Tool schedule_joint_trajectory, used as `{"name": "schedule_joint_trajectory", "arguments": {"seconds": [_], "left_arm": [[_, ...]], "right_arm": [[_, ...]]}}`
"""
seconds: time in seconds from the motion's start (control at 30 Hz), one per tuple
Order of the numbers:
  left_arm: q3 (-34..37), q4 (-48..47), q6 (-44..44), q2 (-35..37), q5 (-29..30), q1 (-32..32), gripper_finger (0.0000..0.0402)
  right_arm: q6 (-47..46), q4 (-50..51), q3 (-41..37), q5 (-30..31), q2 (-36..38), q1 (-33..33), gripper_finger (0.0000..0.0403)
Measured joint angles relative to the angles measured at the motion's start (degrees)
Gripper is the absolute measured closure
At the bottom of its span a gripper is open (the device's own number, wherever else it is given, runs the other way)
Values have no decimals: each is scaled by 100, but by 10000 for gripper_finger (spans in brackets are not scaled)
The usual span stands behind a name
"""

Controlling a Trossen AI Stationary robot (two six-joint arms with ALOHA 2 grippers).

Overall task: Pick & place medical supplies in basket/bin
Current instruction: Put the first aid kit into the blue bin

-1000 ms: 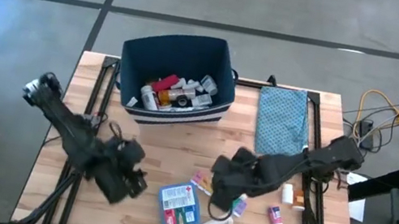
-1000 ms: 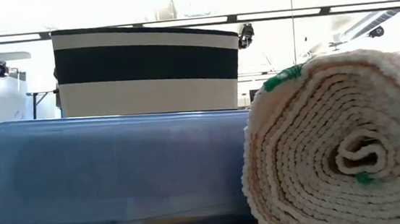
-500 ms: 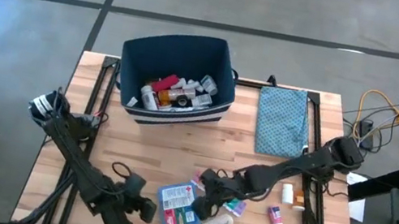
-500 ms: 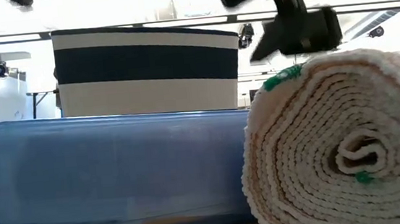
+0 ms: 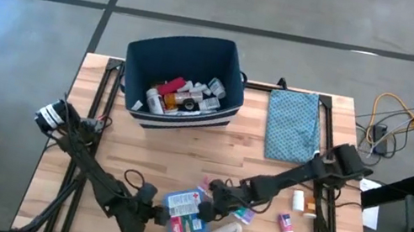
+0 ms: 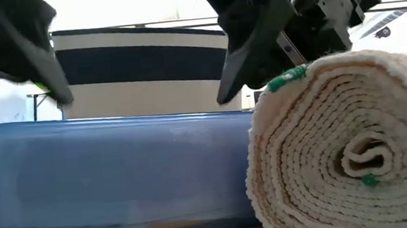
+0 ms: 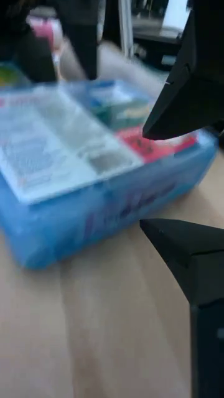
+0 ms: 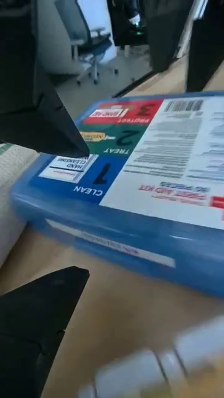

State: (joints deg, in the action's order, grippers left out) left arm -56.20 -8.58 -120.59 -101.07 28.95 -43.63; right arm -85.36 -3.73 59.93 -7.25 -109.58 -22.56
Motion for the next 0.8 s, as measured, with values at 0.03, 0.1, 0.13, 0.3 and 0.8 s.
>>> {"name": "schedule_joint_trajectory", "arguments": {"seconds": [0.03,0.1,0.13,0.3,0.8], "left_arm": [[4,0,0,-58,-13,25,203],[11,46,2,-171,-40,100,203],[8,117,1,-228,-65,119,203],[-2,564,-2,-475,-197,201,203],[19,683,954,-512,70,248,203]], "right_arm": [[-1,13,65,20,-83,-1,113],[37,-30,183,5,-199,6,115],[91,-30,229,-8,-271,33,116],[266,135,433,-222,-482,140,115],[1591,1479,1301,-126,-71,192,107]]}}
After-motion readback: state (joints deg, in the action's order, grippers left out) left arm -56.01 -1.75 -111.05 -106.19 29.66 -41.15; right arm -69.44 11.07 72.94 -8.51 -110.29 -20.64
